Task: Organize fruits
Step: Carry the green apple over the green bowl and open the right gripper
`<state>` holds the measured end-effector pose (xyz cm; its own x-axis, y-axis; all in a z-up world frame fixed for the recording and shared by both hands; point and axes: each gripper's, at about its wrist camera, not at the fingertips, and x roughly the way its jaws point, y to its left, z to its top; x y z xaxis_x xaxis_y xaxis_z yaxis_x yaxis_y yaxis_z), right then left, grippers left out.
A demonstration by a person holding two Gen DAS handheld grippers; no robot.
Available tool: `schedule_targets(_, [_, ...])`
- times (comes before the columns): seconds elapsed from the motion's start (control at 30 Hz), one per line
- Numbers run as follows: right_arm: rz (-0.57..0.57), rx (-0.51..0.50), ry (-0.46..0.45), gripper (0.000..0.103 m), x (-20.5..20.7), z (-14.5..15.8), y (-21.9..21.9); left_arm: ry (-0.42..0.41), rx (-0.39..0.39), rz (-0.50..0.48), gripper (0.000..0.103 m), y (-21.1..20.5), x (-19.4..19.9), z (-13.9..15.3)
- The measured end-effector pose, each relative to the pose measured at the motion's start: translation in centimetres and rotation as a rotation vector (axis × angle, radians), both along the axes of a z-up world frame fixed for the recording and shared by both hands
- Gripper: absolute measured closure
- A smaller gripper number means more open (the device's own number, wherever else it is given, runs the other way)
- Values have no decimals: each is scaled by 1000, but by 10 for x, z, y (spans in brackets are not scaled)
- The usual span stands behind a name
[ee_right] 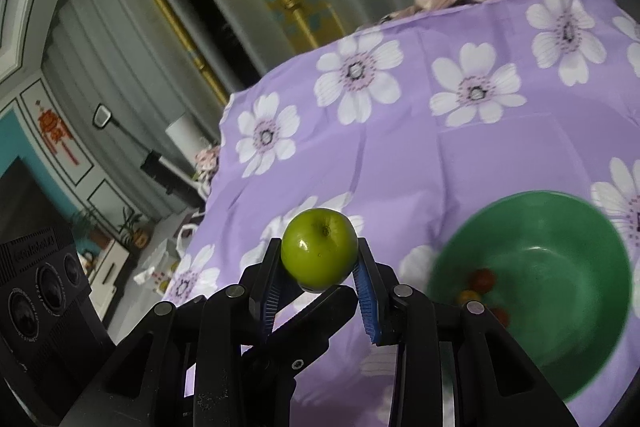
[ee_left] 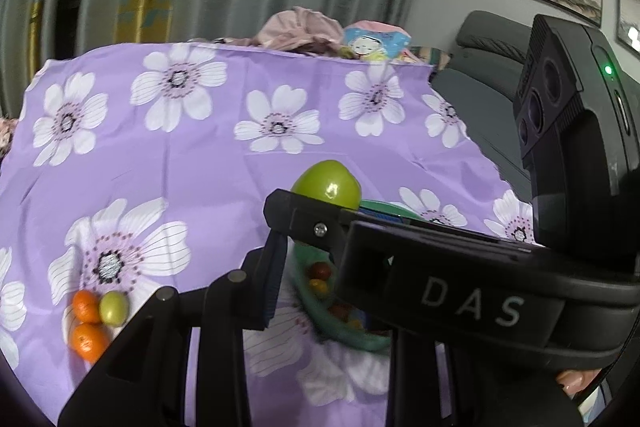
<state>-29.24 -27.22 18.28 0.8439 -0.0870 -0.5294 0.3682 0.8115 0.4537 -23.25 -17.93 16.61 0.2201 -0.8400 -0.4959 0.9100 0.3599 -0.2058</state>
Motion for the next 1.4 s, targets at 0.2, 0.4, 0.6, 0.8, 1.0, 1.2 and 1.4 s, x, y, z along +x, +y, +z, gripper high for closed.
schedule_targets(0.2, [-65,20,2,67,-25,-3,-26,7,8,-66,75,-27,-16,-3])
schedule_targets(0.4, [-132,51,9,67,-46,-11,-49,24,24,-131,75,-55,-29,-11])
schedule_targets(0.6, [-194,86,38,67,-59,-24,-68,58,43,-182,75,-76,-36,-23])
schedule_targets(0.8, [-238,98,84,67,-64,-34,-80,93,64,-211,75,-90,-38,-33])
schedule_targets(1.0, [-262,110,124,67,-67,-42,-87,133,82,-233,75,-100,-37,-42])
schedule_targets(1.2, [-281,125,169,67,-66,-50,-93,178,104,-249,75,-109,-35,-51])
schedule_targets(1.4, [-293,137,215,67,-63,-57,-97,211,128,-254,75,-115,-33,-59])
